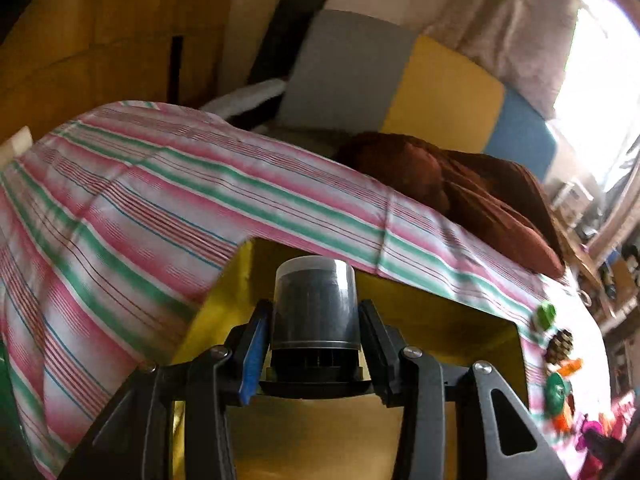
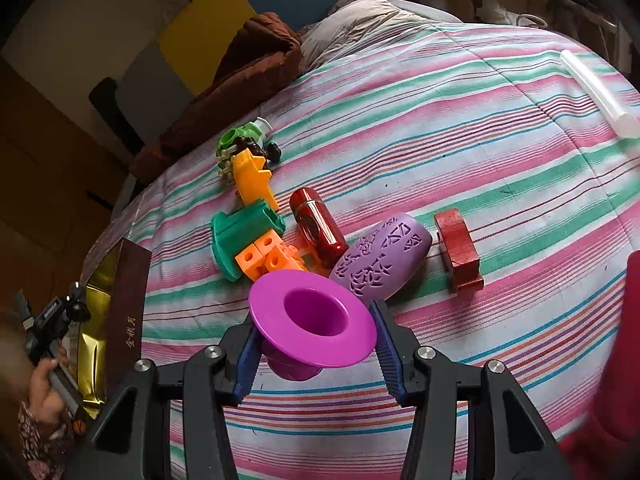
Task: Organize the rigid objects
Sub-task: 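Carry the black cylinder into the gold tray with the left gripper and release while the right holds the hat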
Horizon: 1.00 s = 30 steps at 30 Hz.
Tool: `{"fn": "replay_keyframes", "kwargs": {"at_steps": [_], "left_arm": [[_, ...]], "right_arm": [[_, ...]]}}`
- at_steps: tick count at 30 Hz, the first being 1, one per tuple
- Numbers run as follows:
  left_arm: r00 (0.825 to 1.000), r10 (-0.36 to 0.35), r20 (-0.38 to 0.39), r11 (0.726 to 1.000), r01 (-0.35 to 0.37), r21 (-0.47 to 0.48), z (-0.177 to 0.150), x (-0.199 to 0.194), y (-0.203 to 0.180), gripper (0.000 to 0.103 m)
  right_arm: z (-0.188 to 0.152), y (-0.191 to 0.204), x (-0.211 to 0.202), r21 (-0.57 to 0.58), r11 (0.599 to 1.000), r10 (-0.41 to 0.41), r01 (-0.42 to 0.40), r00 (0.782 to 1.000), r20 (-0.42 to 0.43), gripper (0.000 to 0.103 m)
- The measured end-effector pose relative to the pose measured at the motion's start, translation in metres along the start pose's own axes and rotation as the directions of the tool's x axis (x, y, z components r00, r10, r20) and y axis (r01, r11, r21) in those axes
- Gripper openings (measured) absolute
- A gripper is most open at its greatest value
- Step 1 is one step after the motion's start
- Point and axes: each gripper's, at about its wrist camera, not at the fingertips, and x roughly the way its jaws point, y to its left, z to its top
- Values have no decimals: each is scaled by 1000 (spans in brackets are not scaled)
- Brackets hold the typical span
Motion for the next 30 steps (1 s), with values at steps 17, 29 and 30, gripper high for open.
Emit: {"fn": "replay_keyframes", "kwargs": {"at_steps": [17,29,30], "left_arm": [[994,62,-85,998,-63,-12,-5,2,10,45],[1000,-3,0,993,3,120,-56,-59,-23,45],[1000,-7,-1,992,7,128,-59,-61,-24,45]], "right_arm": [[1,0,1,8,1000,8,-8,1000,1,52],[0,0,0,2,1000,2,-2,1000,2,52],[0,0,0,0,1000,1,-1,1000,2,52]]}}
